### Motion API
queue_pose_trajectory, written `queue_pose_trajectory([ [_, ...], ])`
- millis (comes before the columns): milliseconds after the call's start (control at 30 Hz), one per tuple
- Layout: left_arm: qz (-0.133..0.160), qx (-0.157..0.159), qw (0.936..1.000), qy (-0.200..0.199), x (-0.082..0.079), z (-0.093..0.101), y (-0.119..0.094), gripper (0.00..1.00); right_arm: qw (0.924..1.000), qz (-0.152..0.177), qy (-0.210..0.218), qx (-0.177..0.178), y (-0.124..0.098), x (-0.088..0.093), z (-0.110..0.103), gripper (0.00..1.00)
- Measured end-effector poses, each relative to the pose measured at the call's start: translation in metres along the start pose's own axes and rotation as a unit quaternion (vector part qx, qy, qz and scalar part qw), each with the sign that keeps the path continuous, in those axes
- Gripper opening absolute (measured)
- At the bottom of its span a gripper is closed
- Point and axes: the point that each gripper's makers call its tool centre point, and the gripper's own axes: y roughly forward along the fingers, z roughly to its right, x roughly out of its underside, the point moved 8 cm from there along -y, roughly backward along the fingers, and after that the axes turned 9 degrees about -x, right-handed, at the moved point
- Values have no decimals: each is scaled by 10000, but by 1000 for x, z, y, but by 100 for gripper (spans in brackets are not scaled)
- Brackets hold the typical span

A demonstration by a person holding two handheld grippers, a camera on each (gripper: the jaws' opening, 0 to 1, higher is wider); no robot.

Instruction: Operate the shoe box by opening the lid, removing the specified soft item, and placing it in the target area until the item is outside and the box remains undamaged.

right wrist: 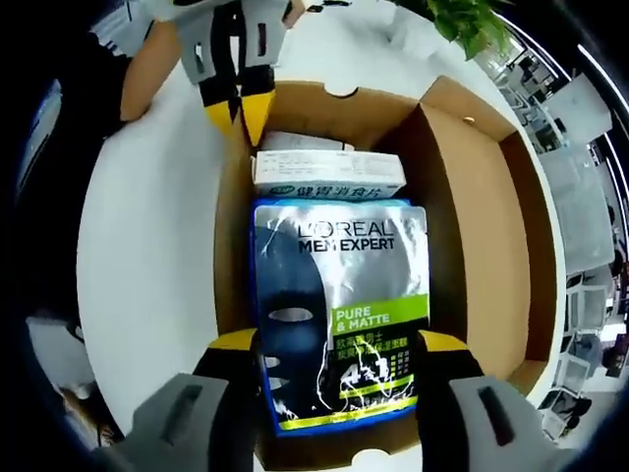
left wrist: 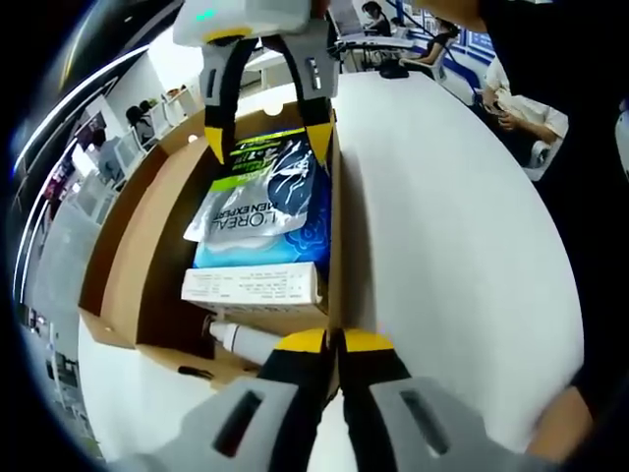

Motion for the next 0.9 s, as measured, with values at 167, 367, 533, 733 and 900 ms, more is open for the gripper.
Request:
queue_pose_trajectory([
  [167,32,21,10000,-14,1,3,0,3,9998,-119,-111,114,1,-4,-1,63],
  [367,34,26,10000,-15,2,6,0,3,9992,-213,-153,289,0,-5,-2,64],
  [533,22,33,10000,15,3,5,1,3,9988,-185,-102,437,-1,-3,-4,64],
  [733,-50,69,10000,42,0,1,6,3,9978,-110,-113,647,-2,-2,-4,64],
  [900,-39,62,10000,4,-2,-2,6,3,9955,-72,-86,937,-3,3,-6,65],
])
